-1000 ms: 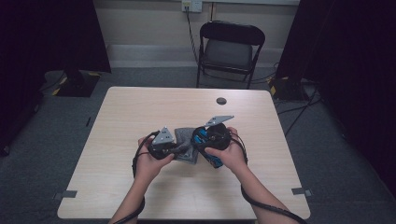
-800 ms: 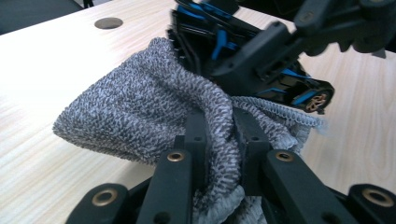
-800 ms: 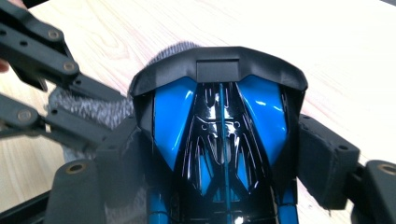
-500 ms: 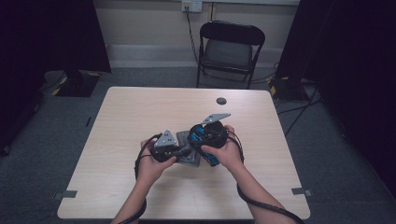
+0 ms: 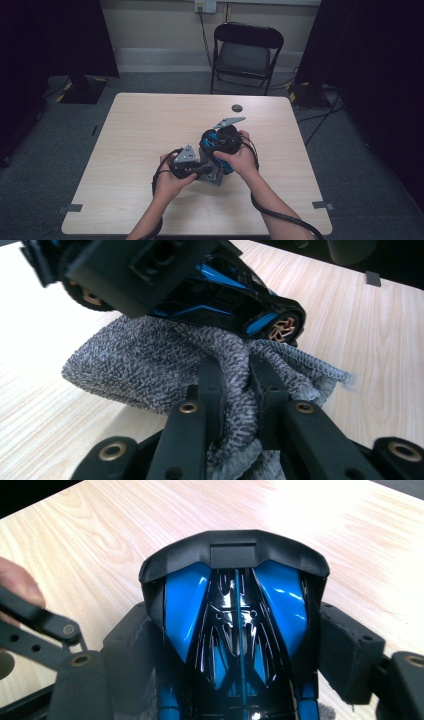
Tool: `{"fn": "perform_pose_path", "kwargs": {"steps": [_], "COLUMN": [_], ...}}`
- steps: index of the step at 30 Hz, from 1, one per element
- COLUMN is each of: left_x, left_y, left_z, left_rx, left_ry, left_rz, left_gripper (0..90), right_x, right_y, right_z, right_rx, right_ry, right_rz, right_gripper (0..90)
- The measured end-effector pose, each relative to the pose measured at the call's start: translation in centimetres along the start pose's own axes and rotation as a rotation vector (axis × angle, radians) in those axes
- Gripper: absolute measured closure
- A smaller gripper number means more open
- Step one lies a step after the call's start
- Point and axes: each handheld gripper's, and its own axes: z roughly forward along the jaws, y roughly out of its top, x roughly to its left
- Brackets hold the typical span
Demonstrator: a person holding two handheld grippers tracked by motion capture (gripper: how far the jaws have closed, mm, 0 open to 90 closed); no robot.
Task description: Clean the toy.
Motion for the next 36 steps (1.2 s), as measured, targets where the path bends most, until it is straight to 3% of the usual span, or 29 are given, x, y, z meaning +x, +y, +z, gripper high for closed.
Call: {"fn": "perform_pose_path", "kwargs": {"steps": [10,24,30,33,36], "left_x": [-1.1,-3.1,-4.0,-4.0,-3.0], "left_y": [-0.2,-0.3,-0.6,-0.7,-0.7], "left_z": [1.1,2.4,2.6,2.5,1.4], "left_rx": [0.017,0.048,0.049,0.057,0.04], "left_ry": [-0.037,-0.098,-0.136,-0.129,-0.093], "left_rz": [0.014,0.069,0.059,0.053,0.034], "left_gripper": [78.0,78.0,78.0,78.0,78.0], "right_x": [-0.3,-1.1,-1.3,-1.4,-1.5], "right_y": [0.3,1.0,1.2,1.2,1.1], "right_z": [-0.3,-1.8,-2.2,-2.3,-2.5], "right_rx": [-0.015,-0.056,-0.062,-0.065,-0.073], "right_ry": [-0.005,-0.023,-0.036,-0.032,-0.031], "right_rz": [0.018,0.043,0.051,0.051,0.052], "right_gripper": [25.6,25.6,25.6,25.6,25.6]}}
